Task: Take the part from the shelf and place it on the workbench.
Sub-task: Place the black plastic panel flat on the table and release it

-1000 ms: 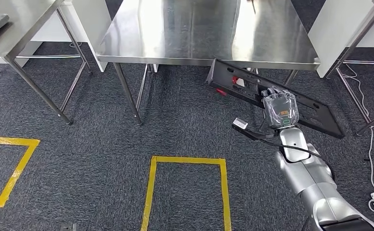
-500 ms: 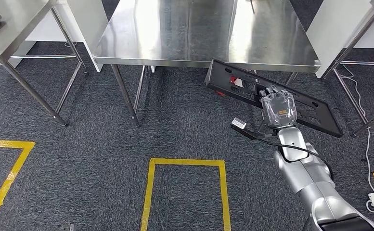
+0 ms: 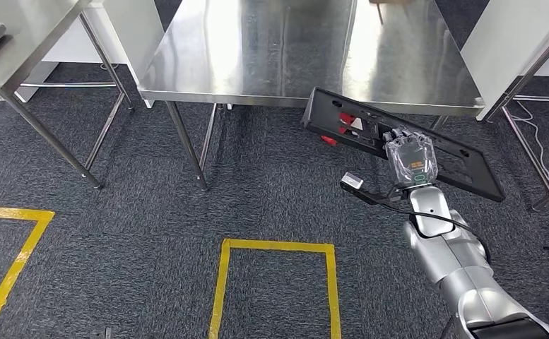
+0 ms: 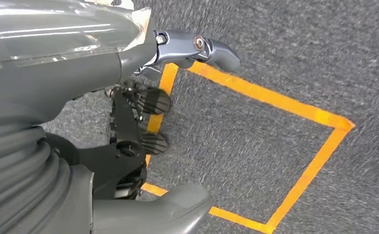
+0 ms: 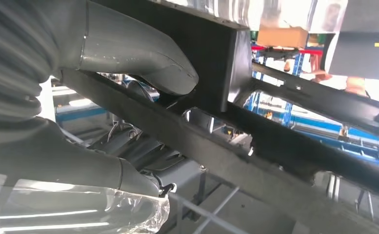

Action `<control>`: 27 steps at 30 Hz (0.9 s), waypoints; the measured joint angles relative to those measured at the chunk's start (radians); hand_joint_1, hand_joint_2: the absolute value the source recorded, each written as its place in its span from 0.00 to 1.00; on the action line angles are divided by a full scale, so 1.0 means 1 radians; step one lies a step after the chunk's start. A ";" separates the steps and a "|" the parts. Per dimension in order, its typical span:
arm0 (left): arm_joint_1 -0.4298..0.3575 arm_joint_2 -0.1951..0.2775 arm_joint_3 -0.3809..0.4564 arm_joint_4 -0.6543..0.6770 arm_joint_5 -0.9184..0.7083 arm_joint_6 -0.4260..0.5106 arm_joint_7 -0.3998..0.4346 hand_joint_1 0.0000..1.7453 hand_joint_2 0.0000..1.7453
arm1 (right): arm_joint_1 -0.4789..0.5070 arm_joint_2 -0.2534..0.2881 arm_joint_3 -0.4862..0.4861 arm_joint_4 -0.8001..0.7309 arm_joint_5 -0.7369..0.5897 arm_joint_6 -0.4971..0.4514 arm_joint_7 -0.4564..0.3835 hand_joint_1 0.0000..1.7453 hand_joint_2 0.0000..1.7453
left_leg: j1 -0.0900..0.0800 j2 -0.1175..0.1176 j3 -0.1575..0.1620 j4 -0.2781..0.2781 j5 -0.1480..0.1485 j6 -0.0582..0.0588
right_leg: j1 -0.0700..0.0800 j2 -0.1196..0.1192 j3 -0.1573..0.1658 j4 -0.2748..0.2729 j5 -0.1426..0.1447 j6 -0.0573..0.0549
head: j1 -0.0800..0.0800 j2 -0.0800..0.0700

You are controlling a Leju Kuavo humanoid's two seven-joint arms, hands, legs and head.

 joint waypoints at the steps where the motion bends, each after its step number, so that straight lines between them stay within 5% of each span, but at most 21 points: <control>1: -0.001 0.000 0.000 0.000 0.000 0.000 0.000 0.00 1.00 | -0.002 0.000 0.000 0.000 0.000 0.000 0.000 1.00 1.00 | 0.002 0.002 -0.011 0.022 -0.012 -0.007 | -0.003 0.000 0.005 -0.001 -0.004 -0.007 | -0.002 0.000; 5: 0.002 -0.001 0.000 0.000 0.000 0.000 0.000 0.00 1.00 | -0.005 0.004 0.001 0.003 0.000 0.000 0.000 1.00 1.00 | 0.015 0.008 -0.152 0.257 -0.086 -0.032 | -0.006 0.001 0.025 -0.002 -0.023 -0.030 | -0.006 0.000; 7: 0.003 -0.001 0.000 0.000 0.000 0.000 0.000 0.00 1.00 | -0.006 0.007 0.003 0.010 0.000 0.002 -0.001 1.00 1.00 | 0.021 0.010 -0.186 0.272 -0.051 -0.036 | -0.007 0.002 0.039 -0.002 -0.034 -0.030 | -0.006 0.000; 9: 0.002 0.000 0.000 0.000 0.000 0.000 0.001 0.00 1.00 | -0.014 0.013 0.005 0.021 0.000 0.004 -0.001 1.00 1.00 | 0.023 0.011 -0.147 0.148 0.041 -0.032 | -0.008 0.004 0.058 -0.003 -0.047 -0.024 | -0.006 0.000; 11: -0.001 0.001 0.000 0.000 0.000 0.000 0.004 0.00 1.00 | -0.037 0.023 0.007 0.043 0.000 0.007 -0.001 1.00 1.00 | 0.019 0.011 -0.097 0.035 0.090 -0.023 | -0.004 0.007 0.068 -0.004 -0.058 -0.014 | -0.006 0.000; 16: -0.009 0.002 0.000 0.000 -0.001 0.000 0.011 0.00 1.00 | -0.115 0.047 0.011 0.118 0.000 0.017 0.003 1.00 1.00 | 0.009 0.011 -0.063 -0.009 0.080 0.009 | 0.003 0.004 0.061 0.007 -0.076 0.011 | -0.004 0.000; 21: -0.020 0.002 0.000 0.000 -0.002 0.001 0.021 0.00 1.00 | -0.180 0.064 0.019 0.206 0.000 0.035 0.033 1.00 1.00 | 0.006 0.004 -0.035 -0.020 0.063 0.037 | 0.005 0.001 -0.109 0.281 -0.146 0.006 | -0.002 0.000; 23: -0.019 0.002 0.000 0.000 0.000 0.003 0.023 0.00 1.00 | -0.191 0.070 0.022 0.230 0.000 0.047 0.040 1.00 1.00 | 0.006 -0.001 -0.016 -0.018 0.048 0.035 | 0.005 0.001 -0.113 0.240 -0.095 0.023 | 0.000 0.000; 25: -0.020 0.001 0.001 0.000 0.006 0.005 0.021 0.00 1.00 | -0.216 0.078 0.026 0.251 0.000 0.070 0.047 1.00 1.00 | 0.003 -0.004 0.000 -0.011 0.029 0.027 | 0.005 -0.002 -0.065 0.098 -0.012 0.038 | 0.001 0.000; 27: -0.021 0.000 0.003 0.000 0.011 0.004 0.017 0.00 1.00 | -0.249 0.085 0.034 0.273 0.000 0.096 0.056 1.00 1.00 | -0.001 -0.004 0.006 -0.002 0.012 0.018 | 0.006 -0.003 -0.029 0.010 0.028 0.029 | 0.001 0.000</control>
